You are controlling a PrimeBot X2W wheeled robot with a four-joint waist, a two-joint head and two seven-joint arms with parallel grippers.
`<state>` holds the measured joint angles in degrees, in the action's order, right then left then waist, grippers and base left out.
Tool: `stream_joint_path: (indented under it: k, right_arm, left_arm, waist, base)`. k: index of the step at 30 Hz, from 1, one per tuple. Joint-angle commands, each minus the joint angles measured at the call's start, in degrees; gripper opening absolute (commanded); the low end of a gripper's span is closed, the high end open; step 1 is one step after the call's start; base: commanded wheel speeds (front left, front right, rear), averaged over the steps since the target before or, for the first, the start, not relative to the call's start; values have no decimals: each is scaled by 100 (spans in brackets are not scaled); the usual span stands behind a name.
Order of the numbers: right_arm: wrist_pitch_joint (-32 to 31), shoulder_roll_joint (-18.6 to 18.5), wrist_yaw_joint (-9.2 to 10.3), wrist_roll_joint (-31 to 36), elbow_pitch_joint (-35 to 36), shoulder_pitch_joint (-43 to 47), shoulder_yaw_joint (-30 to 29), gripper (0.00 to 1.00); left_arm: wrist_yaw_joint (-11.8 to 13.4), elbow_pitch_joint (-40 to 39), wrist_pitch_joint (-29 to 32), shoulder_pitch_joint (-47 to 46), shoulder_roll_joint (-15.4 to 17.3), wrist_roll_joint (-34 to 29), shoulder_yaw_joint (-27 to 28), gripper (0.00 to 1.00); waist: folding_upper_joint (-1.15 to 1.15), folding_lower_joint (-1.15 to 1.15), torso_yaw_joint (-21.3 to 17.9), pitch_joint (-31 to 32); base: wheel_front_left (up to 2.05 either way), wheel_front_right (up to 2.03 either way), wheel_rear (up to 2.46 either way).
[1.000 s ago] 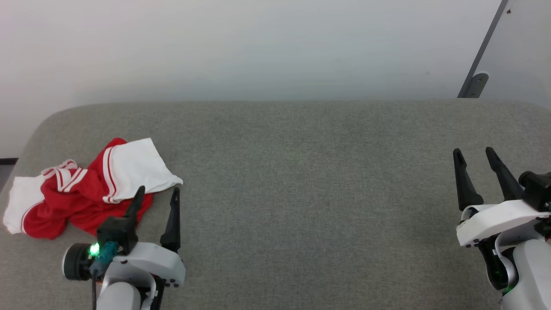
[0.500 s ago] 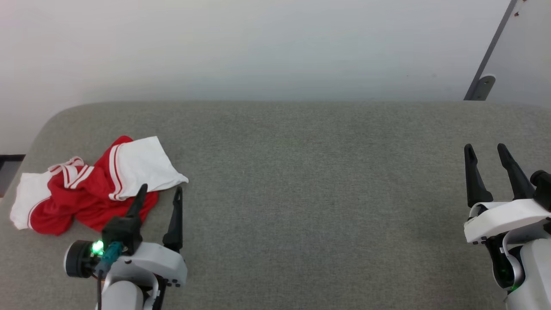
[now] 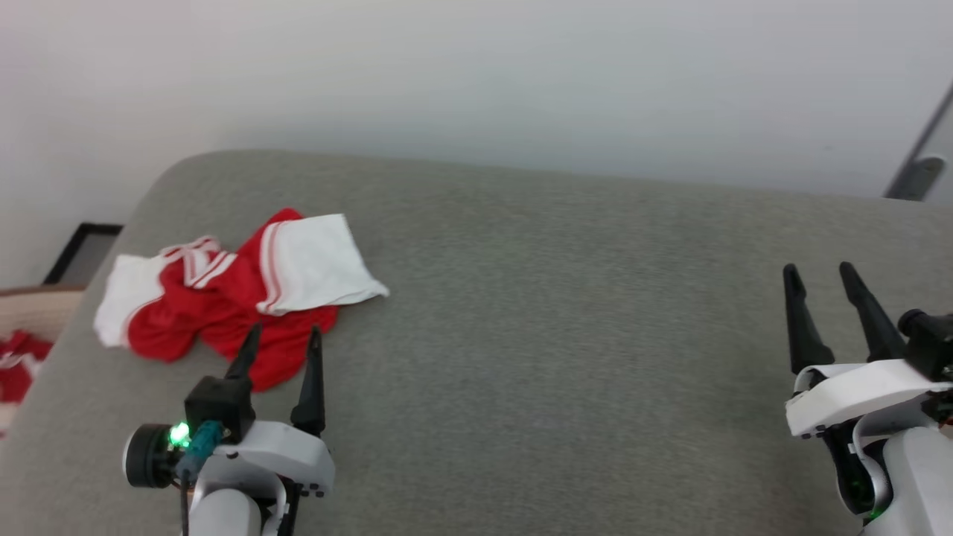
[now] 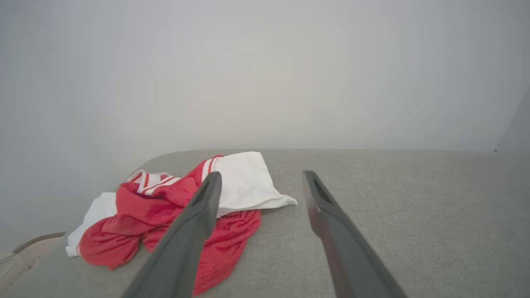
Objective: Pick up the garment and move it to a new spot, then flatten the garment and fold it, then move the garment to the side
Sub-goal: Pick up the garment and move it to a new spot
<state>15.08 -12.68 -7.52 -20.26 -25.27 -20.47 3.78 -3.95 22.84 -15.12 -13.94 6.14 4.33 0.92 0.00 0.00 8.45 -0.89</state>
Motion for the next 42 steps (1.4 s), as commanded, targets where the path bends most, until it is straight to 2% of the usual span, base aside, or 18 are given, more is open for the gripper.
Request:
stream_joint_path:
  k: [1, 16, 27, 30, 36, 42]
  right_arm:
    - [10, -4, 6, -7, 22, 44, 26, 100]
    - [7, 137, 6, -50, -84, -56, 540, 100]
    - [7, 308, 7, -311, -372, -767, 1681, 100]
    - [7, 345, 7, -411, -419, -888, 1882, 100]
    - [7, 235, 7, -568, -369, -822, 1780, 100]
    - [7, 201, 7, -495, -161, -369, 1263, 100]
  left_arm:
    - [30, -19, -5, 72, -10, -36, 6, 100]
    - [158, -122, -4, 381, -131, -60, 189, 100]
    - [479, -801, -4, 893, -255, 98, 676, 100]
    - [494, -959, -4, 1038, -267, 160, 776, 100]
    - [340, -916, -5, 1048, -295, 120, 747, 100]
    - [-74, -468, -5, 345, -87, -125, 324, 100]
  waist:
    - [0, 0, 362, -42]
    - [0, 0, 2050, 65]
    - [0, 0, 2239, -196]
    - [0, 0, 2249, -214]
    - [0, 0, 2211, -215]
    - [0, 0, 2036, -176]
  base:
    - [0, 0, 0]
    - [0, 0, 0]
    - [0, 0, 0]
    - [0, 0, 0]
    - [0, 0, 0]
    - [0, 0, 0]
